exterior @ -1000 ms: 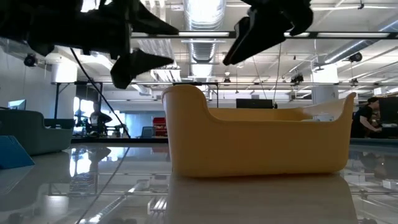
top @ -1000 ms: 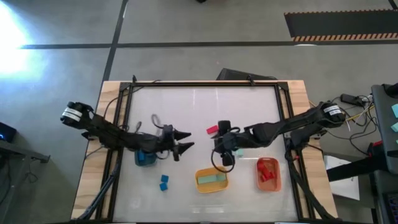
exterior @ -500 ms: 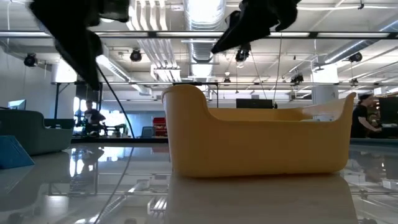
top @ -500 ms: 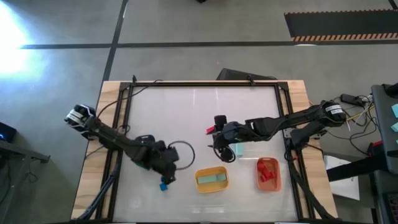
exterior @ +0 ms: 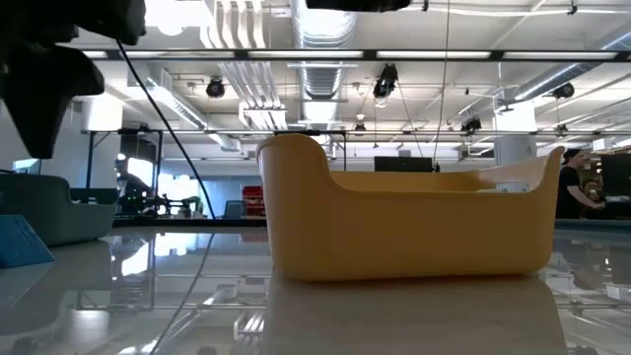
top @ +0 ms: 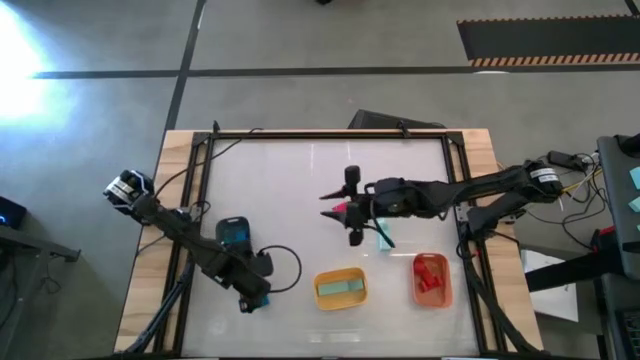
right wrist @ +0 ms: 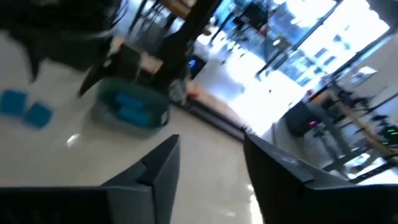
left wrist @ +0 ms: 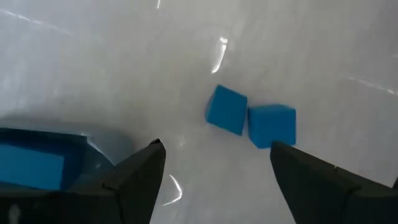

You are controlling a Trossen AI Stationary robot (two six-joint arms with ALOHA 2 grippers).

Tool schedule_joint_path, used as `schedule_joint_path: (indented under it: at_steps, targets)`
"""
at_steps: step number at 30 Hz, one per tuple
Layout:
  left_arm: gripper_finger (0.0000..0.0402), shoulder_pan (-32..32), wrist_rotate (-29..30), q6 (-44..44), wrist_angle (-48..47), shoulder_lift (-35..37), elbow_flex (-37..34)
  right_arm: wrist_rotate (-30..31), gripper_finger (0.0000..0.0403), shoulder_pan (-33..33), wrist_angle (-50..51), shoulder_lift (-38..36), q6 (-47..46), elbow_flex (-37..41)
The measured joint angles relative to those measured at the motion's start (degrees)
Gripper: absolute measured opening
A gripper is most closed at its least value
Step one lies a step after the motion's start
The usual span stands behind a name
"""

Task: Sort & place blocks by color
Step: Put the blue block into the blue bin

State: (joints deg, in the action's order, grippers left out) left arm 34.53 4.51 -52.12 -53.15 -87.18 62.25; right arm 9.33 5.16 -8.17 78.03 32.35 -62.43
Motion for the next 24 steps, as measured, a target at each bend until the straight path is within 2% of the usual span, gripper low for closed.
schedule_joint_path:
  at_steps: [4,7,14,19,24]
  targets:
    - [0.0274,0.6,-0.1,0.0,0.1,0.0,-0.7,-0.3,0.0124,0.2,9.3,-4.4,-3.0,0.9]
    - [0.0274,0.5,0.9,1.4,1.5,-0.3,-1.1,-0.1,0.0094,0.1,11.2,-8.5,-4.7,4.0]
    - [0.0266,0.4,3.3,8.1,5.7,-3.1,-2.4,-0.3,0.0039,0.2,1.8,-18.5,-5.0,15.6]
    - [0.0236,0.3,3.4,9.0,5.9,-4.6,-2.9,-0.4,0.0021,0.2,-6.1,-22.9,-2.8,22.5]
    - [0.0197,0.3,3.4,10.5,6.2,-5.7,-3.3,-0.4,0.0018,0.2,-7.4,-25.9,-1.4,24.3]
